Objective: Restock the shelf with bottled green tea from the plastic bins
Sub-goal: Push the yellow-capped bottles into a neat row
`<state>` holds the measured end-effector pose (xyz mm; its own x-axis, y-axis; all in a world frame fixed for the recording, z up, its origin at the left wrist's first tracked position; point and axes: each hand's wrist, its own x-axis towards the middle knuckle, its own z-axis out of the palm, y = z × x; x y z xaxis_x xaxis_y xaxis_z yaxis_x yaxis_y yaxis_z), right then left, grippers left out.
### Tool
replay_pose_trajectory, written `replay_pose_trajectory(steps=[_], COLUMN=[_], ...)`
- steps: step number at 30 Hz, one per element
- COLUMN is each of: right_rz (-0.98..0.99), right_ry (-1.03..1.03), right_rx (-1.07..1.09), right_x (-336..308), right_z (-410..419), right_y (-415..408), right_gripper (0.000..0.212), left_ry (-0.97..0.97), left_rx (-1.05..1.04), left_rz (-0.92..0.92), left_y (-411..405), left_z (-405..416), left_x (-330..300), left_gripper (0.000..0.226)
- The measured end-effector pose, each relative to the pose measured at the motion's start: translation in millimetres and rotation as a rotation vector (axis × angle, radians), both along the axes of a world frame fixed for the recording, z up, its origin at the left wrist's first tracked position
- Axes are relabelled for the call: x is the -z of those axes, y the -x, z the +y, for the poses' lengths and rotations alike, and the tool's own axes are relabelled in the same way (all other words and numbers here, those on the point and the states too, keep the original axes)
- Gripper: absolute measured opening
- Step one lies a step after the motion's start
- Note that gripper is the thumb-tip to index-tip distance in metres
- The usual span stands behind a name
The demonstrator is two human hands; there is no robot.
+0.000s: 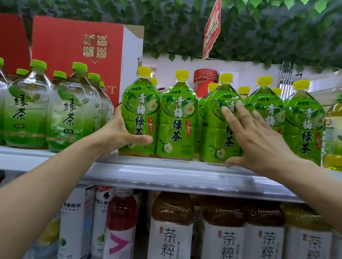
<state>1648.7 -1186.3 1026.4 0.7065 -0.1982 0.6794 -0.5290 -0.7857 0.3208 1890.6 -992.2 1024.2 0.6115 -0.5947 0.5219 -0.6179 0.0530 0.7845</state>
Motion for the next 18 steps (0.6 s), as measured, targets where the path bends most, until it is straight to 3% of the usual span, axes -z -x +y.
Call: replay_pose_trajectory(steps=[5,18], right_rz=[-0.032,-0.192], right_ry=[-0.059,-0.065], right_rx=[-0.091,-0.163], right_x=[3,4], right_z=[-2,-2], right_y=[-11,-11], right_gripper=[0.121,0.086], left_ry=[-0.05,-0.04], left_rx=[-0.093,-0.122], left_rz=[-0.007,0.004], left_y=[0,9], left_z=[-5,-6], left_x=[0,1], left_gripper=[0.146,0.135])
